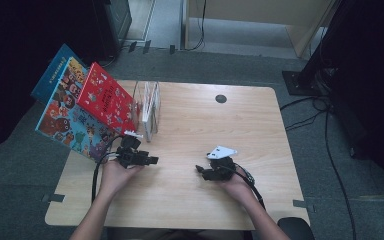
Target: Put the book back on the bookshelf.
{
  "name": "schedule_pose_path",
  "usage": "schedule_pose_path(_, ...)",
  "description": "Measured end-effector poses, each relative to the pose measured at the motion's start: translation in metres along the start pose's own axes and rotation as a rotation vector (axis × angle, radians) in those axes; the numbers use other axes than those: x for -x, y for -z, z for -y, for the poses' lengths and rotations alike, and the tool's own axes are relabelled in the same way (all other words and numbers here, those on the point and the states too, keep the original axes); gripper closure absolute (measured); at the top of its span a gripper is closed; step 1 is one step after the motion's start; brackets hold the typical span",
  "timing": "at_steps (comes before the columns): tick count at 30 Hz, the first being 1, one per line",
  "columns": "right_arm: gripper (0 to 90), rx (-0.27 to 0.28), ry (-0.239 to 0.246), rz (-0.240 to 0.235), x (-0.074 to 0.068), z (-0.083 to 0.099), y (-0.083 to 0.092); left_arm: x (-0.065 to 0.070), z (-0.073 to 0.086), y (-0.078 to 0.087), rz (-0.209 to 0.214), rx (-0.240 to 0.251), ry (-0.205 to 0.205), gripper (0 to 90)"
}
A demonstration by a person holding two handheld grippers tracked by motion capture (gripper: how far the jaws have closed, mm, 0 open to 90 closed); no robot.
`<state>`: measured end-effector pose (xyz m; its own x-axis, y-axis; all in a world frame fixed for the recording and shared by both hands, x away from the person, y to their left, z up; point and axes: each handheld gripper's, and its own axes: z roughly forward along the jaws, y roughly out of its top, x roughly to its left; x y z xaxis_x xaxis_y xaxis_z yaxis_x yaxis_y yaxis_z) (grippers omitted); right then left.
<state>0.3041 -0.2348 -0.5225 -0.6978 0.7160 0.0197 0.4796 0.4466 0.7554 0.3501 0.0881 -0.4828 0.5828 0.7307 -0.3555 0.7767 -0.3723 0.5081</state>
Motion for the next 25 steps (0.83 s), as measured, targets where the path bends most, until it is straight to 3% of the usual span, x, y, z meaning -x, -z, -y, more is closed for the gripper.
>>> schedule_pose_path(3, 33.7, 0.000, -0.001, 0.000, 0.000, 0.000, 0.000, 0.001, 0.002, -0.006, 0.014, 0.014, 0.005, 42.9)
schedule_pose_path(6, 33.6, 0.000, 0.000, 0.000, 0.000, 0.000, 0.000, 0.004, 0.005, -0.012, -0.018, -0.011, -0.023, 42.5)
schedule_pose_path(16, 32.3, -0.002, -0.003, 0.003, 0.000, 0.000, 0.000, 0.004, 0.014, -0.014, 0.008, 0.064, -0.035, 42.4)
schedule_pose_path(25, 27.7, -0.006, -0.001, -0.002, -0.002, 0.000, 0.000, 0.006, 0.016, -0.014, -0.014, 0.066, -0.079, 41.7)
